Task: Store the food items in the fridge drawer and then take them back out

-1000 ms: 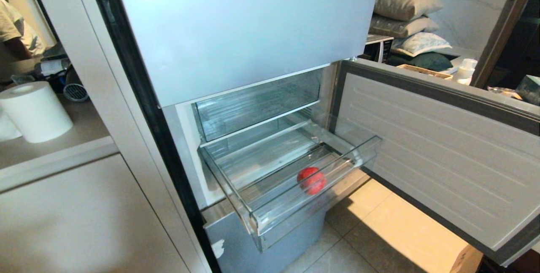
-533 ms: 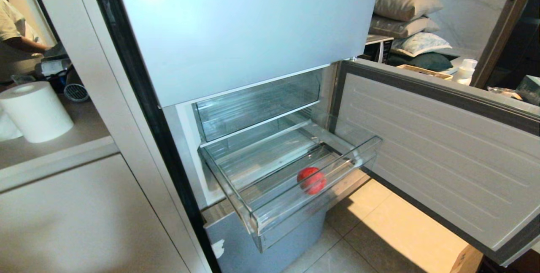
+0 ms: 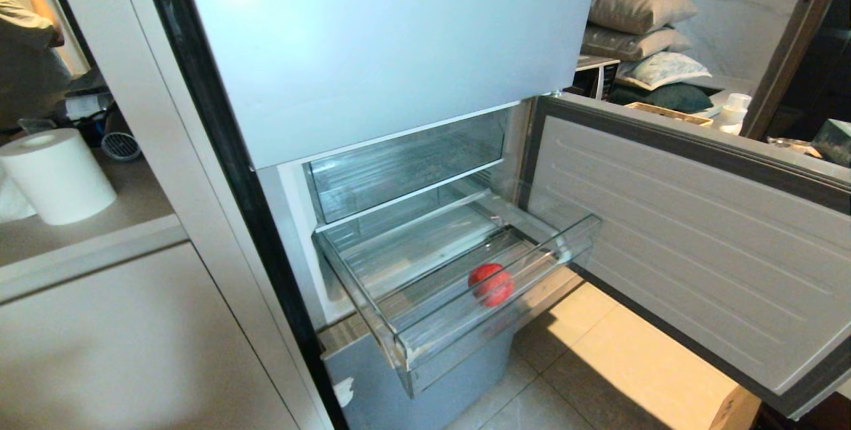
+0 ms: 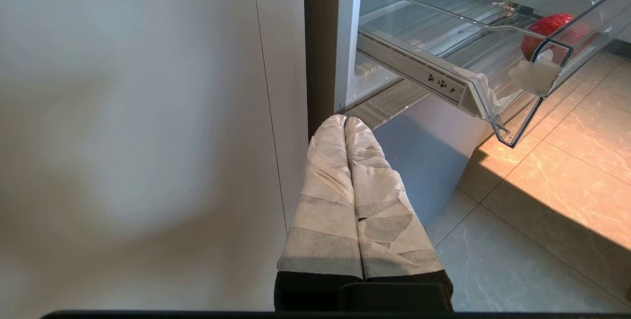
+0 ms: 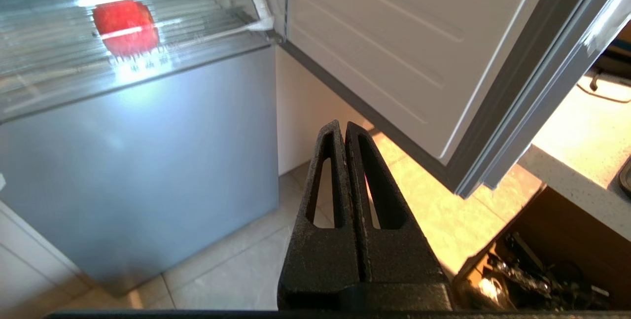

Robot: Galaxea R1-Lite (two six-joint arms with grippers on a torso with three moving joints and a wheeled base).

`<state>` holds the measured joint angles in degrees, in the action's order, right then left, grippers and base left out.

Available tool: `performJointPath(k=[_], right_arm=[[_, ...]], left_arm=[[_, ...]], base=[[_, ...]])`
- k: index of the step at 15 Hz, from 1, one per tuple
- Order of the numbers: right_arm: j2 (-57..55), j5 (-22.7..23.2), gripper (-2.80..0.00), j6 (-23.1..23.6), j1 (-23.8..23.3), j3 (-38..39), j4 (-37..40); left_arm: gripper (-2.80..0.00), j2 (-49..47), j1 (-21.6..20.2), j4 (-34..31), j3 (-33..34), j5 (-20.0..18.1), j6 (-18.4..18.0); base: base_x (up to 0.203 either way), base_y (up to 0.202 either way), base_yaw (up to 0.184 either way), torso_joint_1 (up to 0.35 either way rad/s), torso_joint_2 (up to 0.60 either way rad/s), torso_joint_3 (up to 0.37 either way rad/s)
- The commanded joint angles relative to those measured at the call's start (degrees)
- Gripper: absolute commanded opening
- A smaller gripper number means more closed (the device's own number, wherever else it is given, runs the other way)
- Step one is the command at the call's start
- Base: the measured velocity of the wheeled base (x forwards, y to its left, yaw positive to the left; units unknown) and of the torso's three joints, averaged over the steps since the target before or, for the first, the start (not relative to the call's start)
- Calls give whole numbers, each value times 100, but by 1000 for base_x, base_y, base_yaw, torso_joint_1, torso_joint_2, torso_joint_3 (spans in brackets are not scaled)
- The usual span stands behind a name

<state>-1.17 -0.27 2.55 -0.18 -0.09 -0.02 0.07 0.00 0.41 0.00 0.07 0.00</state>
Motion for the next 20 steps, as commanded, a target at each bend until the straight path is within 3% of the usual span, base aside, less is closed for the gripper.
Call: performJointPath(k=[1, 9, 18, 20], right_arm=[[117, -8, -280, -18, 1, 9, 29], [117, -43, -280, -214, 1, 9, 20], [84, -35, -280, -304, 1, 9, 11], [-395, -31, -280, -299, 6, 8, 11]], left_arm=[[-280, -7, 0, 2, 9, 1, 0], [-280, -7, 0, 2, 9, 1, 0], [-280, -7, 0, 2, 9, 1, 0], [-280, -7, 0, 2, 9, 1, 0]], base=[[0, 0, 0, 0, 0, 0], [0, 0, 10, 0, 0, 1], [2, -8, 173, 4, 3, 2], [3, -9, 143, 3, 2, 2]])
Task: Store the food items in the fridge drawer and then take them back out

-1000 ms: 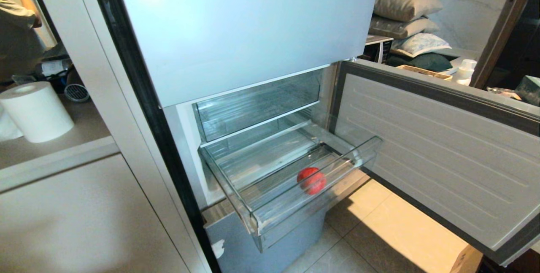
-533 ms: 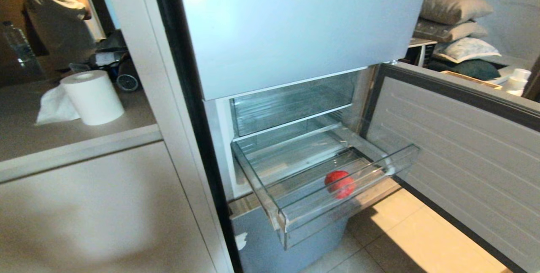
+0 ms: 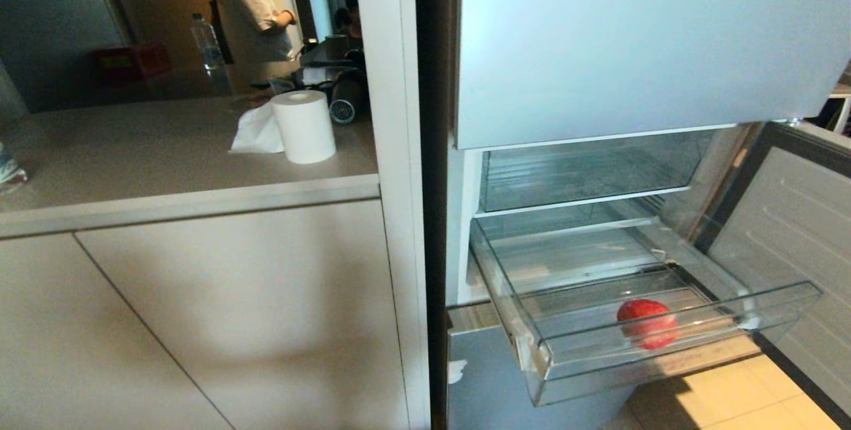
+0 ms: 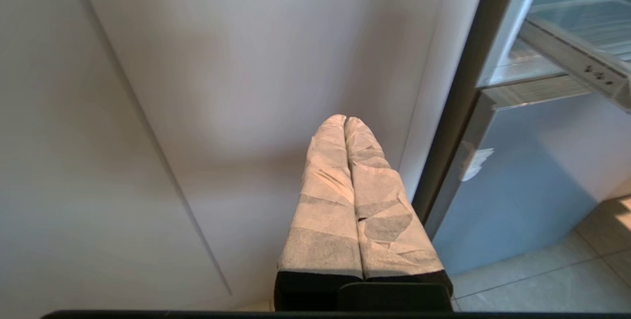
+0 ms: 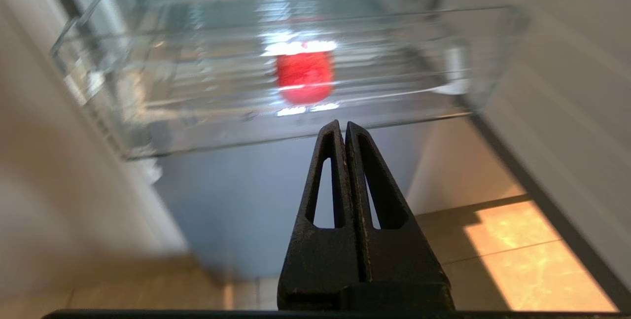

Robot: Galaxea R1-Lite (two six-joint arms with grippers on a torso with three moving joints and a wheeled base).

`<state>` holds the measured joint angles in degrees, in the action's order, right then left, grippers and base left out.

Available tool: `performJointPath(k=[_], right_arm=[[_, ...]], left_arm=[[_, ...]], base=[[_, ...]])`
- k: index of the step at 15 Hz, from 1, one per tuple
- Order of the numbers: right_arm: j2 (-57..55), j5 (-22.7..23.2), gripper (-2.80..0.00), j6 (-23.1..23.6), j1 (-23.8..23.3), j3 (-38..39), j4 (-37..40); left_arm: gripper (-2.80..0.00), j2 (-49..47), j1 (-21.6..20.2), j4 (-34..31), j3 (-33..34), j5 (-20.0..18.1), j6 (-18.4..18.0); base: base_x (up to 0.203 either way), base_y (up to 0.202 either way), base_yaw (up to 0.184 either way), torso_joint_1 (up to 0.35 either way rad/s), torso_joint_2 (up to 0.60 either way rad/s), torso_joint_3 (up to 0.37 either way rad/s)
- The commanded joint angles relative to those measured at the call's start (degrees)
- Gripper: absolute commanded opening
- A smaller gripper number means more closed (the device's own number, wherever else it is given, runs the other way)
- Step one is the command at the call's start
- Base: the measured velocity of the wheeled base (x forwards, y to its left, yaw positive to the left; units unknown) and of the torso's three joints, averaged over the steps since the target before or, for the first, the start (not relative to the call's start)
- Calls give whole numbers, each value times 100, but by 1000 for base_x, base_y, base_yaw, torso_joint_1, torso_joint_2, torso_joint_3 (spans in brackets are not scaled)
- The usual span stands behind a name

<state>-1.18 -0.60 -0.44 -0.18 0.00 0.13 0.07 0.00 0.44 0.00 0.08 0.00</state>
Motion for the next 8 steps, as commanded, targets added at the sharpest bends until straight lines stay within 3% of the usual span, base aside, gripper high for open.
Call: performJointPath(k=[1, 4, 8], right_arm=[[-749, 7, -280, 2, 25, -1, -5], [-2271, -51, -280, -56, 140, -358, -68], [-4931, -163, -280, -376, 208, -2035, 53]], left_arm=[[-280, -7, 0, 0, 9, 1, 0], [-280, -7, 0, 0, 9, 1, 0], [-280, -7, 0, 0, 9, 1, 0]], base=[[5, -1, 78, -2, 7, 1], [0, 0, 0, 0, 0, 0], [0, 0, 0, 0, 0, 0]])
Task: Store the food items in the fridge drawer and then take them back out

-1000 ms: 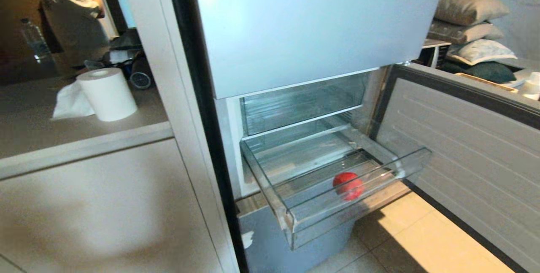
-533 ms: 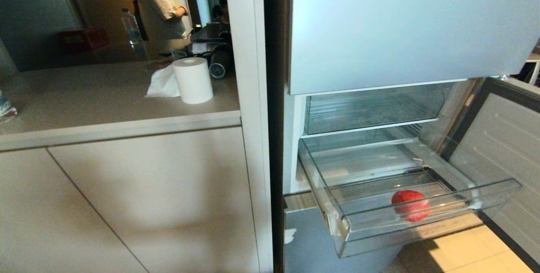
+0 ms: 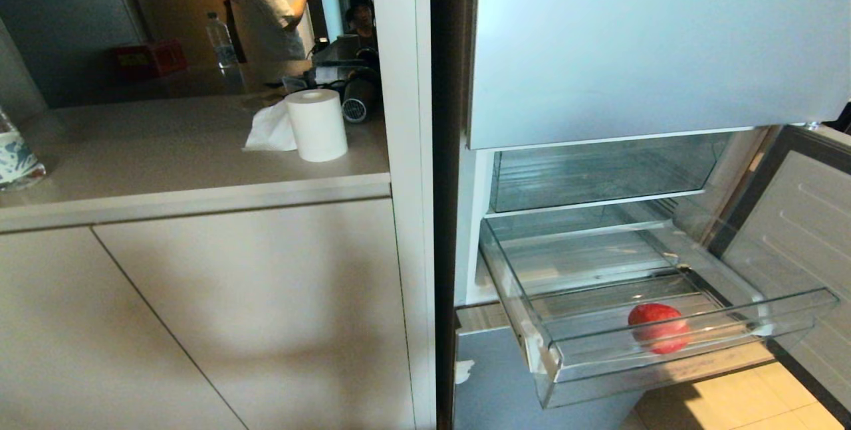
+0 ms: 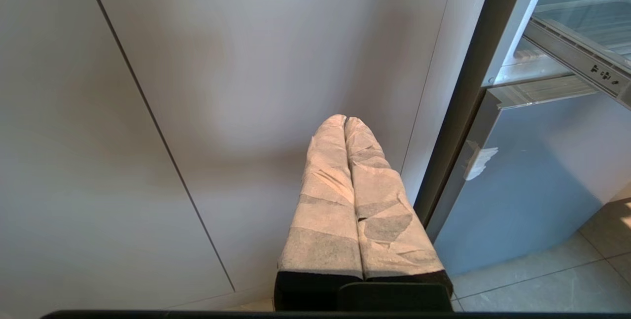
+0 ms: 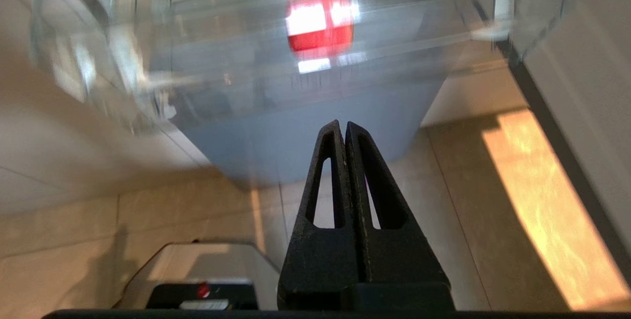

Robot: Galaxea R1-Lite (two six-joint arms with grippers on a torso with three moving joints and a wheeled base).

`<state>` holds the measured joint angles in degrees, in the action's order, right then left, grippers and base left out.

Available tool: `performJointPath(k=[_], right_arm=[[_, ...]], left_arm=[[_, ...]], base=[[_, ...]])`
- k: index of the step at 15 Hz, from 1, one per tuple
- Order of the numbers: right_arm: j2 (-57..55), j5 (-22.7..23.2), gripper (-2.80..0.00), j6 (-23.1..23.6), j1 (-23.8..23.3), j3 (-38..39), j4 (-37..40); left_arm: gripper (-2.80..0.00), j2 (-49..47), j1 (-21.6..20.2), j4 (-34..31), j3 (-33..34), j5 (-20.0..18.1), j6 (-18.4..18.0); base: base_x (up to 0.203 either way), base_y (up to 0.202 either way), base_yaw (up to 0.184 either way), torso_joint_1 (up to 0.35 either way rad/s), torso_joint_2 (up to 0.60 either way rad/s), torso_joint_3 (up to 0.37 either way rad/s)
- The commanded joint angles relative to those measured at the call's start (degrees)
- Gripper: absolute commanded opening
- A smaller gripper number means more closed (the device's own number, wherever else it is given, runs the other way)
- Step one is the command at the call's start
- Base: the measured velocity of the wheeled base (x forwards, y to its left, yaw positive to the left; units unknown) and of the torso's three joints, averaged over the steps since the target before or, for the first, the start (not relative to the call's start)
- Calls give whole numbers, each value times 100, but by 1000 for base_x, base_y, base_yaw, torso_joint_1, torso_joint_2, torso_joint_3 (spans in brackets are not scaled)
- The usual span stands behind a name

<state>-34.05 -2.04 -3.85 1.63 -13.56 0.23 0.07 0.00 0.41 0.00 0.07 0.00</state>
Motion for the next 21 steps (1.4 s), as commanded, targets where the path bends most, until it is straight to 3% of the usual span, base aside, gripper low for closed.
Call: performJointPath(k=[1, 2, 5, 7, 21], right_arm=[[-2224, -48, -280, -57, 36, -1287, 205], [-2682, -80, 0, -41, 44, -1967, 489], [-3905, -136, 0, 78, 63, -3716, 1983], [-4495, -145, 0, 117, 69, -4252, 2651], [-7033, 266, 0, 51, 74, -5608, 2813]], left_arm=[[-280, -7, 0, 2, 9, 1, 0], [-280, -7, 0, 2, 9, 1, 0], [-280, -7, 0, 2, 9, 1, 0], [-280, -7, 0, 2, 9, 1, 0], [-280, -7, 0, 2, 9, 1, 0]], base=[[0, 0, 0, 0, 0, 0], [0, 0, 0, 0, 0, 0], [0, 0, 0, 0, 0, 0], [0, 0, 0, 0, 0, 0], [0, 0, 0, 0, 0, 0]])
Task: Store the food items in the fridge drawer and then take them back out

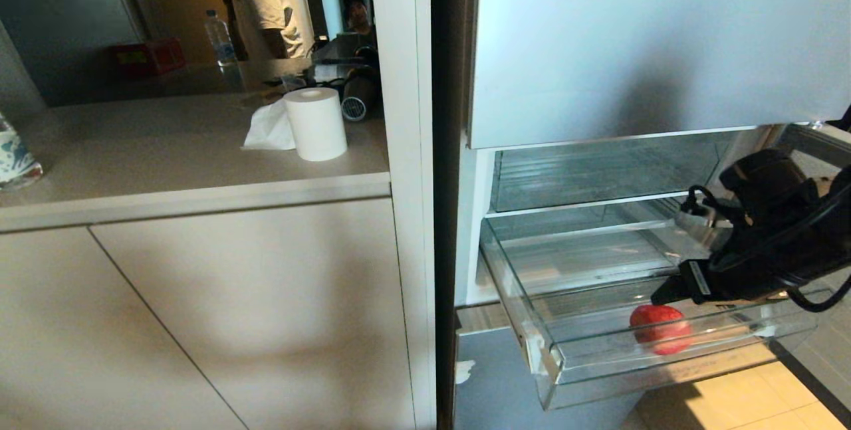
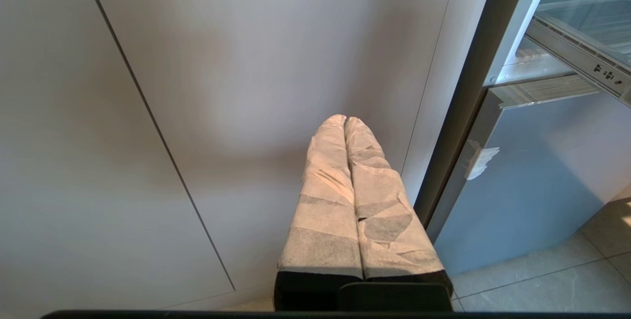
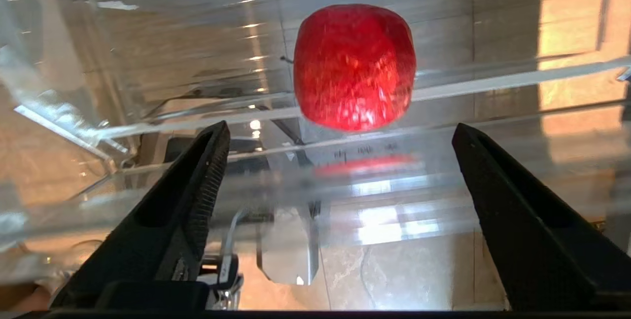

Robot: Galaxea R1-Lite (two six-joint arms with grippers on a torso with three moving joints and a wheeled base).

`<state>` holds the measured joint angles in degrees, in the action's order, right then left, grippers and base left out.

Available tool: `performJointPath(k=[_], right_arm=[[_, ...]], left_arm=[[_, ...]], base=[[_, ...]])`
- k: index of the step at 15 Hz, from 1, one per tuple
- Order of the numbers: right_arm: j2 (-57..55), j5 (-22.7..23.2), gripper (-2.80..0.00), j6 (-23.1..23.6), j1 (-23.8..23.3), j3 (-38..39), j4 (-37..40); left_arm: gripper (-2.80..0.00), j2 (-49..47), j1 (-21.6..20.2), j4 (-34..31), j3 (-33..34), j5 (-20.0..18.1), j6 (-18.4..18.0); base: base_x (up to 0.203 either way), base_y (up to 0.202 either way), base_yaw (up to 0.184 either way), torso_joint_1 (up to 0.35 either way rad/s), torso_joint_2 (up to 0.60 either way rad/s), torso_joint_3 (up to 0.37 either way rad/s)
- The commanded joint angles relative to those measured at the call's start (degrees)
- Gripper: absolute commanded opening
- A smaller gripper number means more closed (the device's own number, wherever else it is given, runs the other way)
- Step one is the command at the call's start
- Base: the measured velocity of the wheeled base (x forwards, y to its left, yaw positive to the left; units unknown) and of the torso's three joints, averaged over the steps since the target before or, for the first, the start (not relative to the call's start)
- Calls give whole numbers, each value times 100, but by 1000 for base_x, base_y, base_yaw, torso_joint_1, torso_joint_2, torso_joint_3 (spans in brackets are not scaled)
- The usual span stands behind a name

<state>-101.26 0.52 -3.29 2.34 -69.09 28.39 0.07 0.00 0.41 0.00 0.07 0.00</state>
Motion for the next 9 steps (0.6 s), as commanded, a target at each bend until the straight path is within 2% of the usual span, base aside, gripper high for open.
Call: performJointPath(k=[1, 4, 9], right_arm=[[-446, 28, 0, -5, 3, -90, -134], [-707, 28, 0, -22, 3, -149, -467], [-1045, 27, 0, -14, 12, -282, -483]], left_arm=[[-280, -7, 0, 2, 9, 1, 0], [-280, -7, 0, 2, 9, 1, 0], [-280, -7, 0, 2, 9, 1, 0]], base=[[0, 0, 0, 0, 0, 0], [0, 0, 0, 0, 0, 0], [0, 0, 0, 0, 0, 0]])
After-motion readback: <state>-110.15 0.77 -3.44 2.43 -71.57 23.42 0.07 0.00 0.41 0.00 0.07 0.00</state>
